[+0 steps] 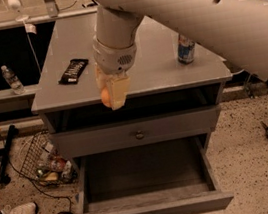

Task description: Place orange into middle drawer

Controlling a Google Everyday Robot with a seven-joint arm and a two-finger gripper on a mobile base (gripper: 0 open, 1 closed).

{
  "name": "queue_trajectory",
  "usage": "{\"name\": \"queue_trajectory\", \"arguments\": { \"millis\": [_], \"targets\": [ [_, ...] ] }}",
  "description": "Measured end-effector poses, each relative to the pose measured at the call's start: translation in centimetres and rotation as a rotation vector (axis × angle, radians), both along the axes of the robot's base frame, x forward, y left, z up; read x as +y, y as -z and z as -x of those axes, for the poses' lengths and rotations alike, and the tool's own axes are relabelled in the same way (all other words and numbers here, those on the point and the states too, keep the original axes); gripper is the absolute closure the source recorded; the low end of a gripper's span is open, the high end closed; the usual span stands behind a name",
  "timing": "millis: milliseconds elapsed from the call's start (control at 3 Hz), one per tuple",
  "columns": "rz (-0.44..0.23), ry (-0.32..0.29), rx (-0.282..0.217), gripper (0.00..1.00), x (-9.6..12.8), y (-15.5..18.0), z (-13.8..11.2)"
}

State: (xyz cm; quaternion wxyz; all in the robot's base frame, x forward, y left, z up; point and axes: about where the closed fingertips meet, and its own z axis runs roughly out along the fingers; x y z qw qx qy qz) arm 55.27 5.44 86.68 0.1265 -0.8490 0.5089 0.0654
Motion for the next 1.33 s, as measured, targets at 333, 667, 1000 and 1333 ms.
{"name": "queue_trajectory", "arguments": {
  "millis": [333, 667, 1000, 1333],
  "targets": [
    [0.029, -0.016, -0.008, 1.0, -0.1, 0.7, 0.0],
    [0.063, -0.104, -0.019, 1.0, -0.3, 3.1, 0.7],
    [0.09, -0.28, -0.019, 1.0, -0.6, 7.3, 1.8],
    [0.074, -0.416, -0.007, 1.0, -0.9, 11.6, 2.8]
  ]
}}
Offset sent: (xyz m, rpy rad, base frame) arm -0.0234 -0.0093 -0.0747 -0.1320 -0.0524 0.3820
